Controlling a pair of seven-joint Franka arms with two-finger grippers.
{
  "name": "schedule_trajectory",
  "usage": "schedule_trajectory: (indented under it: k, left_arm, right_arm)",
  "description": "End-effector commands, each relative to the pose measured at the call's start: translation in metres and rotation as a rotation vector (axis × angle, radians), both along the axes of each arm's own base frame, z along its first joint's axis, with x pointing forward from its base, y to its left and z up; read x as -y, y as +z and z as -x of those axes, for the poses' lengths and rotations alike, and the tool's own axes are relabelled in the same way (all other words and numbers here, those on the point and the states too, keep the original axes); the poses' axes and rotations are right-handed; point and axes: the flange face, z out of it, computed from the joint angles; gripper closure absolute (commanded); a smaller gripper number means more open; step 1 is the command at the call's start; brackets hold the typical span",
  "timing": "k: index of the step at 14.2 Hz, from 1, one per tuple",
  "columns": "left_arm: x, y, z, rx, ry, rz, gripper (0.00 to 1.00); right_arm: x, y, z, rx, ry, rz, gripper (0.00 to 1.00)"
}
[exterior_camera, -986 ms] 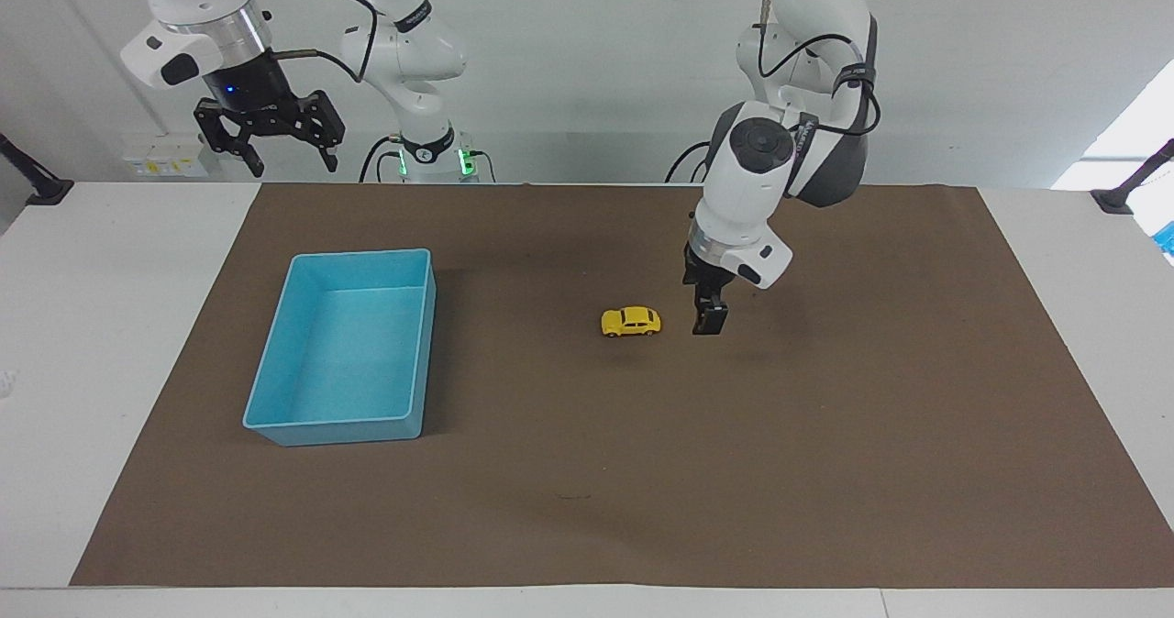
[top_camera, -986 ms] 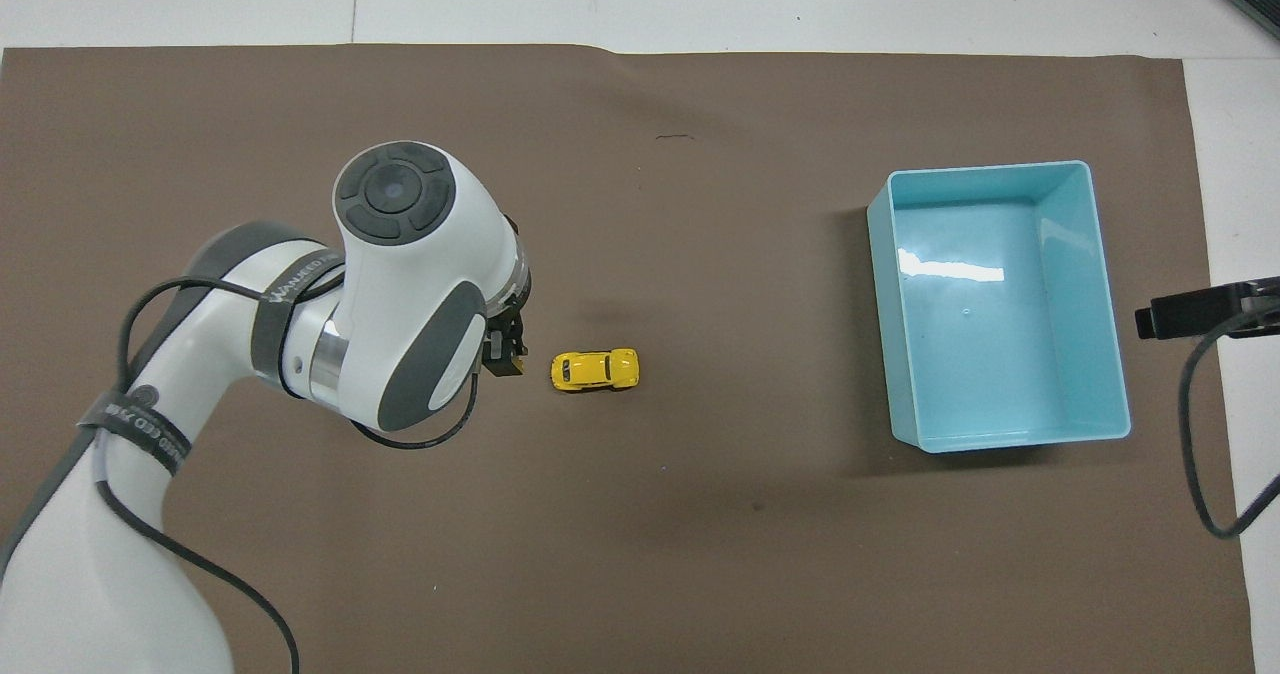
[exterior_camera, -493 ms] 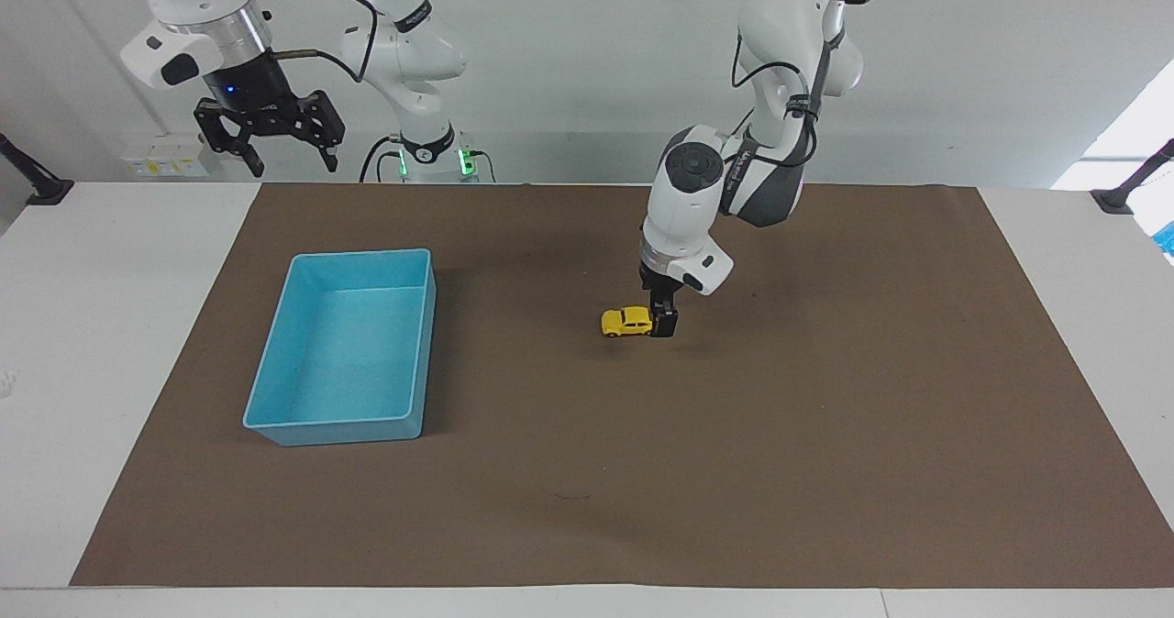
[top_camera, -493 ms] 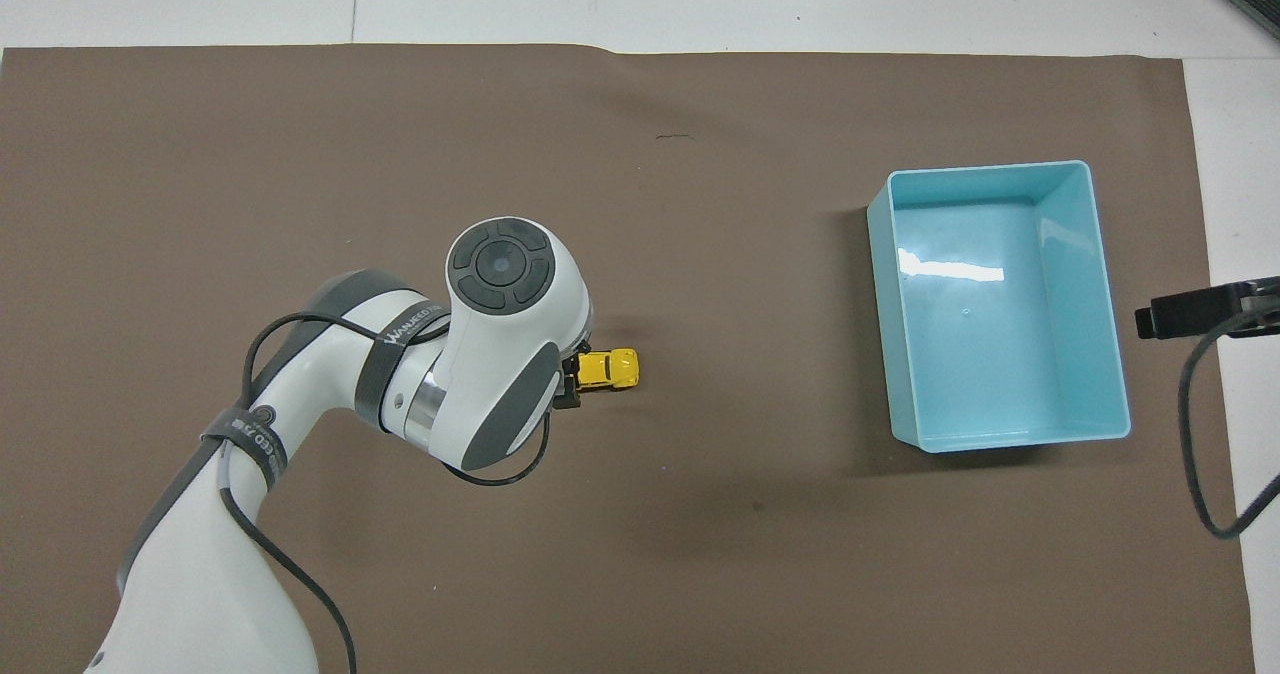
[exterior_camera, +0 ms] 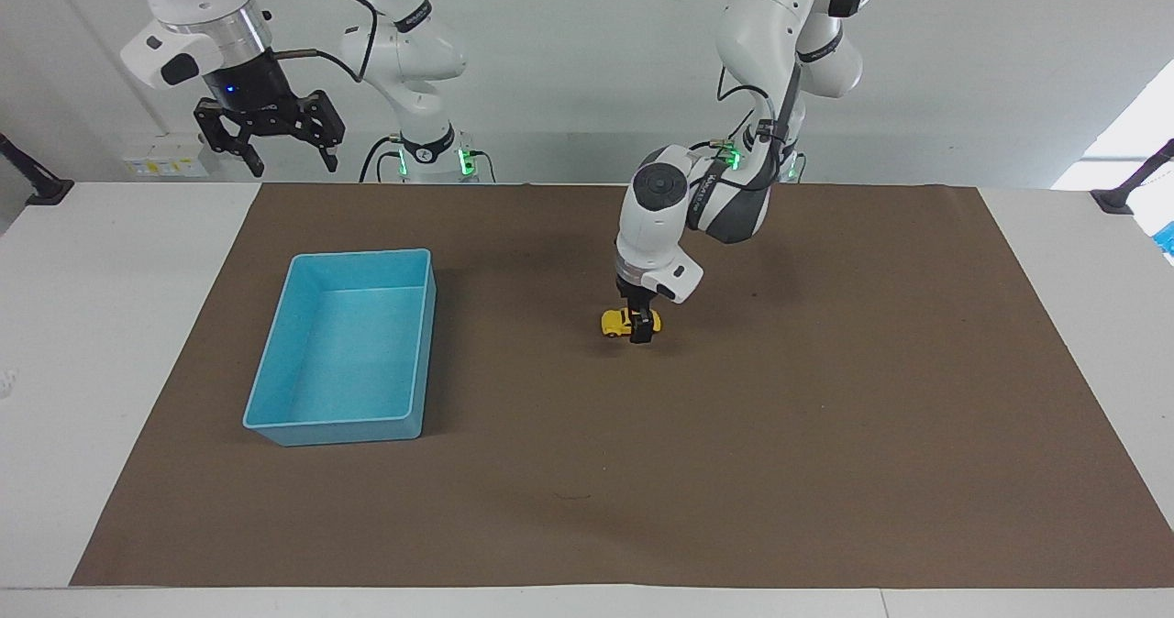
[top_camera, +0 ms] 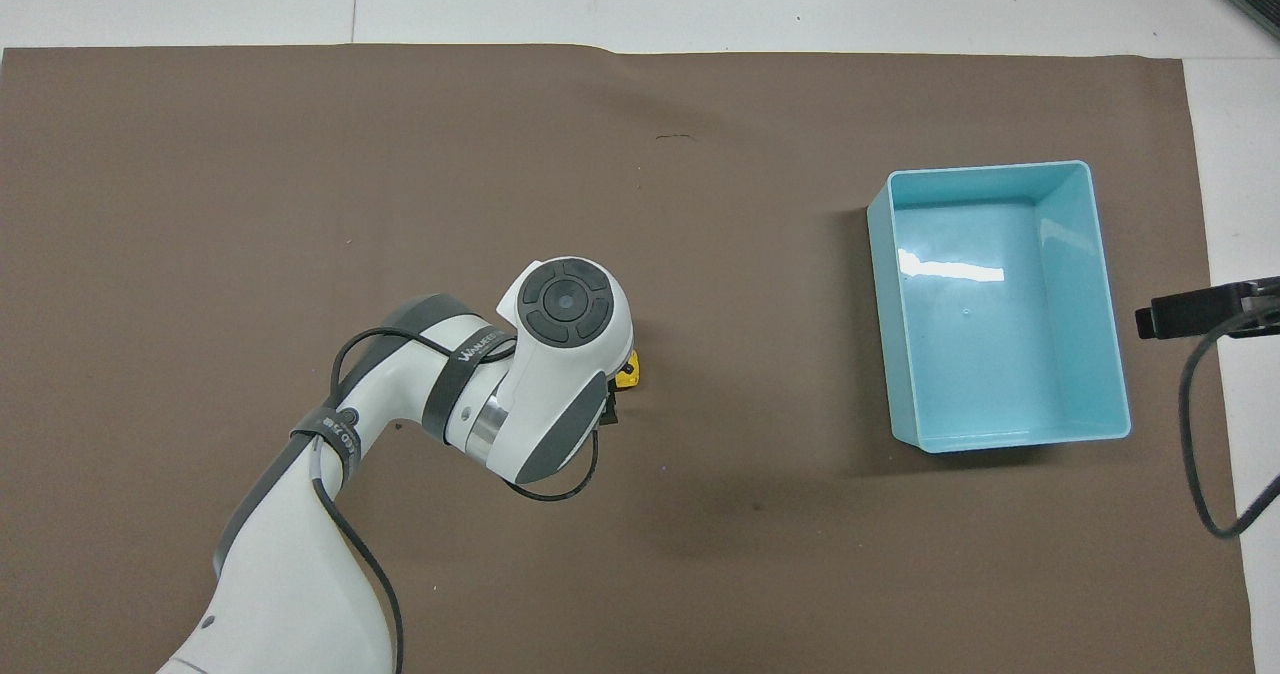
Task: Wind up and store yellow beetle car
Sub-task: 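Lower the left gripper onto the yellow car and press it down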
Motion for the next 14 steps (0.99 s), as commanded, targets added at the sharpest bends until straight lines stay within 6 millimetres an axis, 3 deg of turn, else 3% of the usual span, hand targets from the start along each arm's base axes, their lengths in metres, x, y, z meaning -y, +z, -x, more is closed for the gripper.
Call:
schedule_trajectory:
  k: [1,2,3,6,8,9,14]
  left_arm:
    - [0.0001,-0.0032,0.0054,0.014,0.019,-0.014,0.00]
    - [-0.0008,-0.0072,0.0080,0.007,0.018,-0.020,0.00]
    - [-0.0008,-0.0073,0.0081,0.006,0.019,-0.019,0.08]
    - [-0.0025,-0.0074,0.0069,0.005,0.010,-0.020,0.43]
    - [-0.0024,-0.0073,0.0068,0.007,-0.002,-0.019,0.73]
    - [-0.0024,-0.0073,0.0068,0.008,-0.016,-0.018,0.80]
    - [-0.0025,-0.0093,0.0083,0.006,-0.112,-0.017,0.88]
  right_arm:
    - [0.0019,0.0049,0.0022,0.012,-0.020,-0.001,0.00]
    - [0.0019,0.0050,0.0020,0.014,-0.022,-0.001,0.00]
    - [0.0019,0.0049,0.0022,0.012,-0.022,-0.001,0.00]
    - [0.0028,0.0049,0.0022,0.012,-0.025,-0.001,0.00]
    - [0.0034,0.0050,0.0020,0.014,-0.026,-0.003,0.00]
    - [0.0026,0.0049,0.0022,0.012,-0.026,-0.003,0.00]
    - [0.0050,0.0049,0.0023,0.012,-0.031,-0.003,0.00]
